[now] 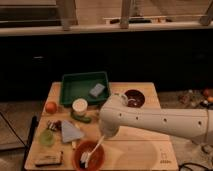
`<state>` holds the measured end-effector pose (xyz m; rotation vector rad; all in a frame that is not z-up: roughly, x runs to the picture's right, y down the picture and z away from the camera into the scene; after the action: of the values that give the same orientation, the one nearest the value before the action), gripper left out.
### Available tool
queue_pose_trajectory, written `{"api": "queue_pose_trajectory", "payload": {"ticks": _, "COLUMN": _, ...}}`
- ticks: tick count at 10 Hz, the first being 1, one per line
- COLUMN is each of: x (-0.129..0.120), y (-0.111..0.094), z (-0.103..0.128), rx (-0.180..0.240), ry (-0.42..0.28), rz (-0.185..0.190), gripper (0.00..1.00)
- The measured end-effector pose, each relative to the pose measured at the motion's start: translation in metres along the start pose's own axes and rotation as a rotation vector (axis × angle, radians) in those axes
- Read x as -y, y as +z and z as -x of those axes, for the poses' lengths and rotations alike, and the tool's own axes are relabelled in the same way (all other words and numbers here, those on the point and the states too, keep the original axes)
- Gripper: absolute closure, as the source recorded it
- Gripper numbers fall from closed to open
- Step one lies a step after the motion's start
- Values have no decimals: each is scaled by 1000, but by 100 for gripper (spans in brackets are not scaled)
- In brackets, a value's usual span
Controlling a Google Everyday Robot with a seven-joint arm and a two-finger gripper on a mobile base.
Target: Wipe red bowl with brush
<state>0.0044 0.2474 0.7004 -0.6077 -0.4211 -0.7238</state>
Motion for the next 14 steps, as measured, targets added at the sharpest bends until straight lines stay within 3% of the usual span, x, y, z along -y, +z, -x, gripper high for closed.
{"api": "queue_pose_trajectory", "payload": {"ticks": 2, "x": -12, "y": -9, "z": 4, "rx": -11, "ry": -22, "rz": -1, "gripper": 97}}
{"api": "queue_pose_trajectory", "payload": {"ticks": 5, "x": -25, "y": -24, "z": -27, "rx": -67, "ry": 21, "rz": -12, "gripper": 97}}
{"api": "queue_pose_trajectory", "payload": {"ticks": 9, "x": -1, "y": -14, "z": -56, "rx": -134, "ry": 79, "rz": -23, "gripper": 97}}
{"api": "queue_pose_trajectory", "payload": {"ticks": 12, "x": 20, "y": -2, "z": -47, "rx": -134, "ry": 76, "rz": -38, "gripper": 97}}
{"api": "queue_pose_trajectory", "payload": {"ticks": 14, "x": 29, "y": 5, "z": -38, "rx": -111, "ry": 62, "rz": -41, "gripper": 97}}
